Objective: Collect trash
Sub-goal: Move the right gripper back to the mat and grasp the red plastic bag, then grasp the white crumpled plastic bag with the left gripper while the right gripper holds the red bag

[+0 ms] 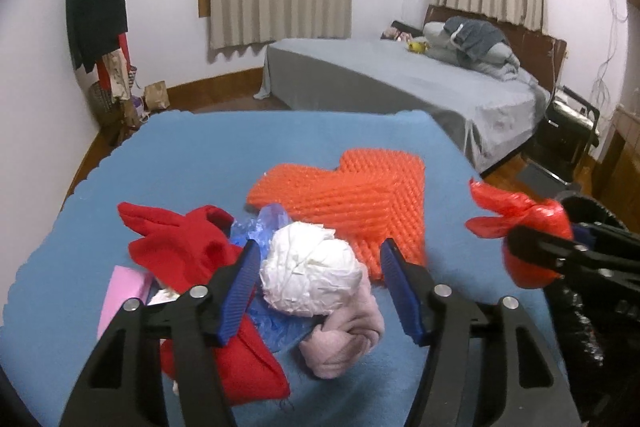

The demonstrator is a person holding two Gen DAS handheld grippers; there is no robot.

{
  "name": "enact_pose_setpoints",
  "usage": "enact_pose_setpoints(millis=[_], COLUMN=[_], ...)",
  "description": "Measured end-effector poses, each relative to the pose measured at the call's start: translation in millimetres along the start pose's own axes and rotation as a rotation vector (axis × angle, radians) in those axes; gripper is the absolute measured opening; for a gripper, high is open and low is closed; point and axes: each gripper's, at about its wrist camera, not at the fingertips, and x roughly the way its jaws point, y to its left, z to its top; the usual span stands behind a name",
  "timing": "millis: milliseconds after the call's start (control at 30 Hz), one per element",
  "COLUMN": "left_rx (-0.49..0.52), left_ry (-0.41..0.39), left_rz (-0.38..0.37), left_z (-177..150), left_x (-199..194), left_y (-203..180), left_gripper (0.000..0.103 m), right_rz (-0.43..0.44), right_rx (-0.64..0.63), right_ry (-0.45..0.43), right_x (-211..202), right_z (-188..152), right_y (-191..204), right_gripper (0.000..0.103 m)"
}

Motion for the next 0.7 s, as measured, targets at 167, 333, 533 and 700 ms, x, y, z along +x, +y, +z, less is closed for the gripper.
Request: enact_pose_setpoints(millis=[167,333,533,700], left_rx=[0.001,-0.02,-0.021,-0.022], left_ry=[0.062,0.043,-0.044,-0.114], left_rz=[-0.003,-0.015,-0.039,-0.065], left_z=[-9,-7,9,24], left_x=[17,10,-17,-44], left_y=[1,6,-1,-6], left_gripper=[0.061,0.041,0.039,0.039], right_rz=[0.009,0.009,0.011,0.009], right_rx=[0.001,0.006,0.006,0.008], right_ry=[0.006,0.001,-0.04,-0.09], right_x=[2,0,-13,-35], right_z=[0,1,7,16], right_y=[-1,-1,-1,-3], right_gripper=[0.035,0.035,0.035,0.035])
